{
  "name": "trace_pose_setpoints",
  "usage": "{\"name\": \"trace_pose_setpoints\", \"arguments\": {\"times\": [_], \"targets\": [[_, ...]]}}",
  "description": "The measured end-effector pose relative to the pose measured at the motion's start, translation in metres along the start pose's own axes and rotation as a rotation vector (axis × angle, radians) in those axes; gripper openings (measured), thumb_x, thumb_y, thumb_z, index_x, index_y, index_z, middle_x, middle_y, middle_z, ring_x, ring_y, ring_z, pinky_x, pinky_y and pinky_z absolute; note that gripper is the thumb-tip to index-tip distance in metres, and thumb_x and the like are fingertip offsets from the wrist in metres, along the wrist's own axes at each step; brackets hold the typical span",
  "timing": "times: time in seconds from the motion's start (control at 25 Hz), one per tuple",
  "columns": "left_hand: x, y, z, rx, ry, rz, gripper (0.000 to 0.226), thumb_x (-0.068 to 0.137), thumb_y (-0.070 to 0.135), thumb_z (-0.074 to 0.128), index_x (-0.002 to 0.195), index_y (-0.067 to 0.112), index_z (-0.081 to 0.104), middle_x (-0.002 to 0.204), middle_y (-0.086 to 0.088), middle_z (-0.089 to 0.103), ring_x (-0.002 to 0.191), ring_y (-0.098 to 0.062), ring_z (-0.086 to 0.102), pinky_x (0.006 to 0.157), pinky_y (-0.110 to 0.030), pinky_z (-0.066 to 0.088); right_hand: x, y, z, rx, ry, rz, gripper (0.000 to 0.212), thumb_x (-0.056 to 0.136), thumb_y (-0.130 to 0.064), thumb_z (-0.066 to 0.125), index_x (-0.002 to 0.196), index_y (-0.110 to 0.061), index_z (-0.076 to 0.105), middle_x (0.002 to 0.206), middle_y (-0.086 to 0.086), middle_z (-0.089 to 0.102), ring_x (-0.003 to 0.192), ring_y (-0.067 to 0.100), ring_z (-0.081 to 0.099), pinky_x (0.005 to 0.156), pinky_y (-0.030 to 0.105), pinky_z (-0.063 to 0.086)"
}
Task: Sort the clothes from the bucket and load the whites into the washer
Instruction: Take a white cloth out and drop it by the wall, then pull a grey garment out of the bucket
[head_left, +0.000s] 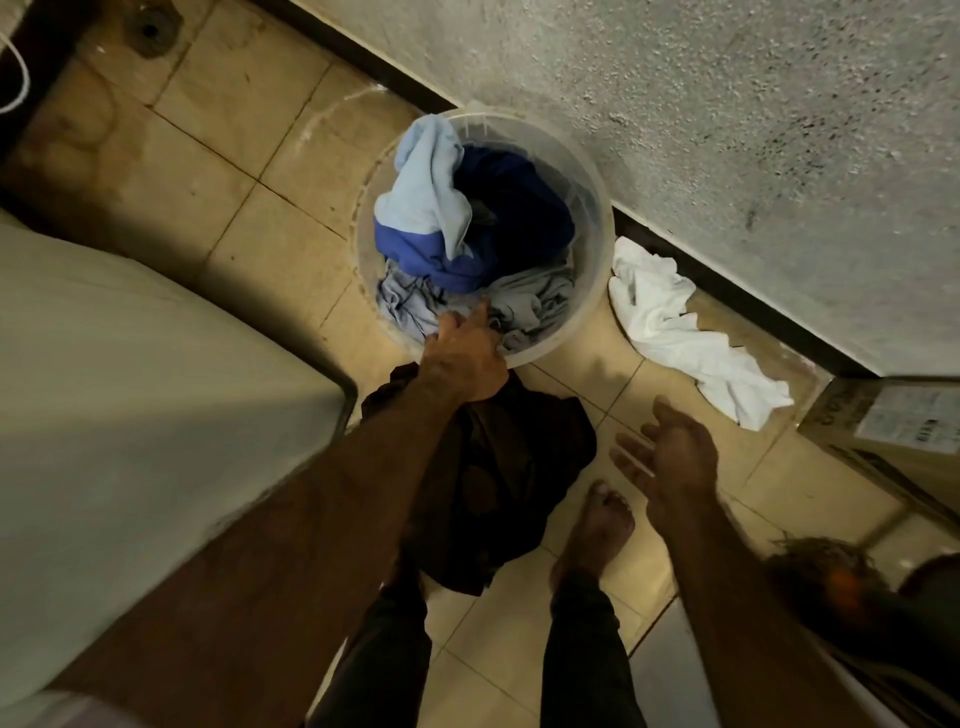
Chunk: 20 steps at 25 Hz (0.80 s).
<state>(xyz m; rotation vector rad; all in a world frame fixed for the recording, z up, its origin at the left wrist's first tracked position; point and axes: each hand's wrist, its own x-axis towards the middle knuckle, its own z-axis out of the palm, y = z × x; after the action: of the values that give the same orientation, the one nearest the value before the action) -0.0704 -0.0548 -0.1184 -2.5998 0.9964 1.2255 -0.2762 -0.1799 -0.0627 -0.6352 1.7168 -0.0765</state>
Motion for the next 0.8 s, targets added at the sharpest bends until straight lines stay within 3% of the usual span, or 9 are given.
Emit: {"name": "trace_pose_setpoints", "arguments": {"times": [0.12, 0.28, 0.44, 0.52, 0.64, 0.72, 0.8], "targets": [[0.010, -0.002, -0.002, -0.081, 0.040, 0.010, 0.044, 0.102, 0.036, 0.041, 0.136, 0.014, 0.058, 0.162, -0.001, 0.033, 0.145, -0.033, 0.031, 0.116, -0.047, 0.029, -0.007, 0.019, 0.004, -0.019, -0.035, 0.005, 0.039, 0.099, -0.026, 0.062, 0.136, -0.015, 0.054, 0.124, 0.012, 0.062, 0.100, 0.029, 0.070, 0.070, 0.037, 0.060], [-0.011, -0.001, -0.010, -0.491, 0.322, 0.029, 0.045, 0.103, 0.036, 0.045, 0.121, 0.003, 0.070, 0.141, -0.012, 0.059, 0.134, -0.030, 0.051, 0.114, -0.041, 0.036, -0.012, 0.016, 0.020, -0.047, -0.042, -0.029, 0.031, 0.098, -0.026, 0.064, 0.126, -0.013, 0.060, 0.109, 0.012, 0.071, 0.092, 0.026, 0.071, 0.074, 0.039, 0.059], [-0.035, 0.001, -0.020, -0.754, 0.477, 0.049, 0.041, 0.106, 0.029, 0.045, 0.118, -0.001, 0.071, 0.136, -0.014, 0.060, 0.125, -0.029, 0.057, 0.109, -0.043, 0.043, -0.019, -0.003, 0.064, -0.215, -0.182, -0.211, 0.023, 0.094, -0.019, 0.067, 0.116, -0.010, 0.067, 0.086, 0.006, 0.073, 0.071, 0.018, 0.070, 0.061, 0.028, 0.058], [-0.047, 0.007, -0.022, -0.831, 0.506, 0.074, 0.038, 0.107, 0.025, 0.043, 0.114, 0.000, 0.071, 0.132, -0.012, 0.061, 0.122, -0.026, 0.059, 0.107, -0.046, 0.045, -0.025, -0.013, 0.092, -0.420, -0.239, -0.400, 0.029, 0.093, -0.027, 0.070, 0.119, -0.015, 0.067, 0.104, 0.006, 0.075, 0.094, 0.024, 0.072, 0.083, 0.038, 0.062], [-0.064, 0.011, -0.021, -0.925, 0.581, 0.171, 0.034, 0.107, 0.023, 0.040, 0.110, 0.005, 0.069, 0.119, -0.004, 0.065, 0.112, -0.011, 0.061, 0.102, -0.042, 0.049, -0.038, -0.029, 0.130, -0.670, -0.382, -0.660, 0.050, 0.094, -0.034, 0.070, 0.138, -0.015, 0.057, 0.138, 0.007, 0.063, 0.124, 0.023, 0.060, 0.108, 0.042, 0.049], [-0.073, 0.008, -0.022, -1.036, 0.550, 0.180, 0.035, 0.106, 0.025, 0.039, 0.115, 0.005, 0.067, 0.124, -0.006, 0.065, 0.116, -0.014, 0.061, 0.106, -0.042, 0.048, -0.040, -0.031, 0.146, -0.794, -0.405, -0.725, 0.045, 0.095, -0.028, 0.068, 0.135, -0.012, 0.060, 0.137, 0.009, 0.063, 0.125, 0.024, 0.059, 0.108, 0.040, 0.047], [-0.079, 0.003, -0.020, -1.020, 0.519, 0.180, 0.035, 0.104, 0.022, 0.044, 0.122, 0.003, 0.066, 0.133, -0.008, 0.062, 0.128, -0.022, 0.056, 0.113, -0.042, 0.043, -0.043, -0.034, 0.149, -0.927, -0.303, -0.816, 0.028, 0.096, -0.025, 0.064, 0.120, -0.012, 0.070, 0.121, 0.008, 0.071, 0.112, 0.023, 0.065, 0.098, 0.032, 0.050]]}}
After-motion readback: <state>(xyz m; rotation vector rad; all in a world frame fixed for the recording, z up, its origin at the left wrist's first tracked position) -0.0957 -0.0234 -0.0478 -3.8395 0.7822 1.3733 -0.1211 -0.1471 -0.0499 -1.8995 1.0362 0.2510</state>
